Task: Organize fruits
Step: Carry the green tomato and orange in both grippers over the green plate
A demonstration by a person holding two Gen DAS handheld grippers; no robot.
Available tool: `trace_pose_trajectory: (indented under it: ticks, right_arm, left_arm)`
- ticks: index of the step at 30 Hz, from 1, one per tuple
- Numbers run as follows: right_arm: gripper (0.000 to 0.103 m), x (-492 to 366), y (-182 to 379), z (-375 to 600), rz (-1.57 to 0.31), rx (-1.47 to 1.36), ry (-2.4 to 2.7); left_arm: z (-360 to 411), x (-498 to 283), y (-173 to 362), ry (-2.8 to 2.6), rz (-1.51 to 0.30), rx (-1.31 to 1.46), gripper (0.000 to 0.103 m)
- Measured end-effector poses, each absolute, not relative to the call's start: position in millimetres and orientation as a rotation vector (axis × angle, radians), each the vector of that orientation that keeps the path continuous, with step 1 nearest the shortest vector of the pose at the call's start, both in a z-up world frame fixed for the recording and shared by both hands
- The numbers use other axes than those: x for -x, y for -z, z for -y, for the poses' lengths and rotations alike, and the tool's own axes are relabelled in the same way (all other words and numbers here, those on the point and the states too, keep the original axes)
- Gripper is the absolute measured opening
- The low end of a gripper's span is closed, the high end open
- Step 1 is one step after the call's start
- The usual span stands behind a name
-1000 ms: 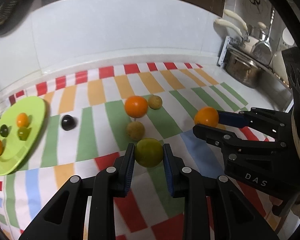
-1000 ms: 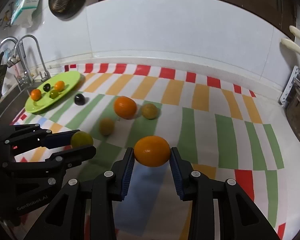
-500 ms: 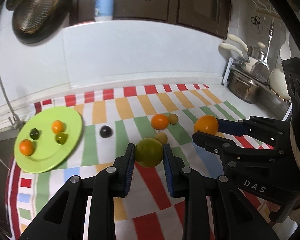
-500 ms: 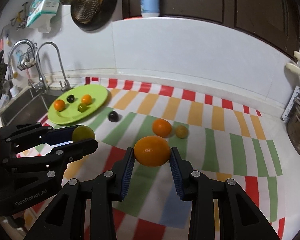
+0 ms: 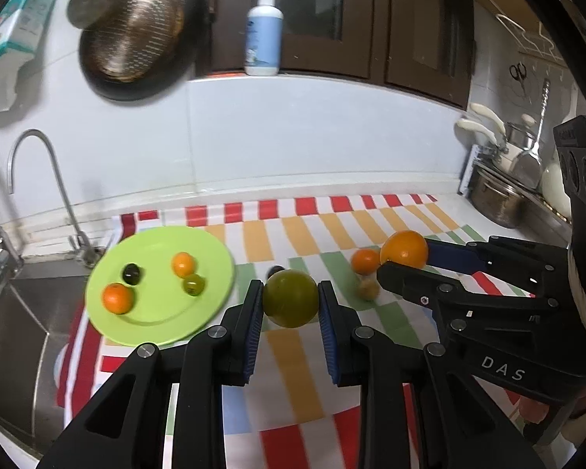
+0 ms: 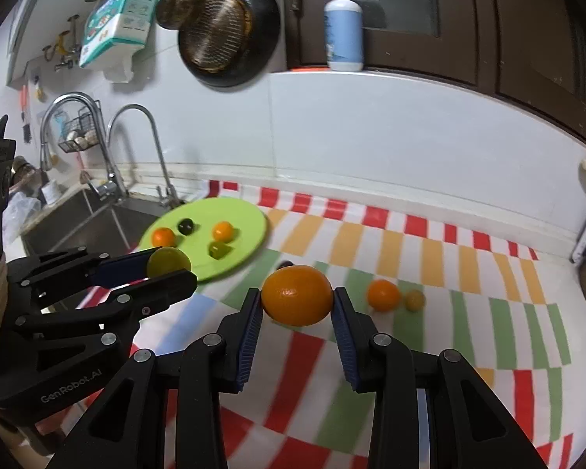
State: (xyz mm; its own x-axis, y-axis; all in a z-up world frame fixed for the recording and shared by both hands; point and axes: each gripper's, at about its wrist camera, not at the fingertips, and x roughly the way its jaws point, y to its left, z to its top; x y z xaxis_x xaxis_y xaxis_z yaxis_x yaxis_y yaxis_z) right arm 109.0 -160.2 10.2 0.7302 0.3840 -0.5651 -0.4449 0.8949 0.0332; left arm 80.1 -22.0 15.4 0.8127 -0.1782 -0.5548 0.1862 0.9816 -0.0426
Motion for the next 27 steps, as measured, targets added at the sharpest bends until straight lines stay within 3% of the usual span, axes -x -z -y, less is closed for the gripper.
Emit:
trace_pose_trajectory:
  ticks: [27]
  right_arm:
    - [0.037, -148.5, -38.4, 52.7, -0.562, 0.075, -0.586]
  left_arm:
    - [-82.6, -103.1, -34.4, 0.042, -0.523, 0.047, 0.028]
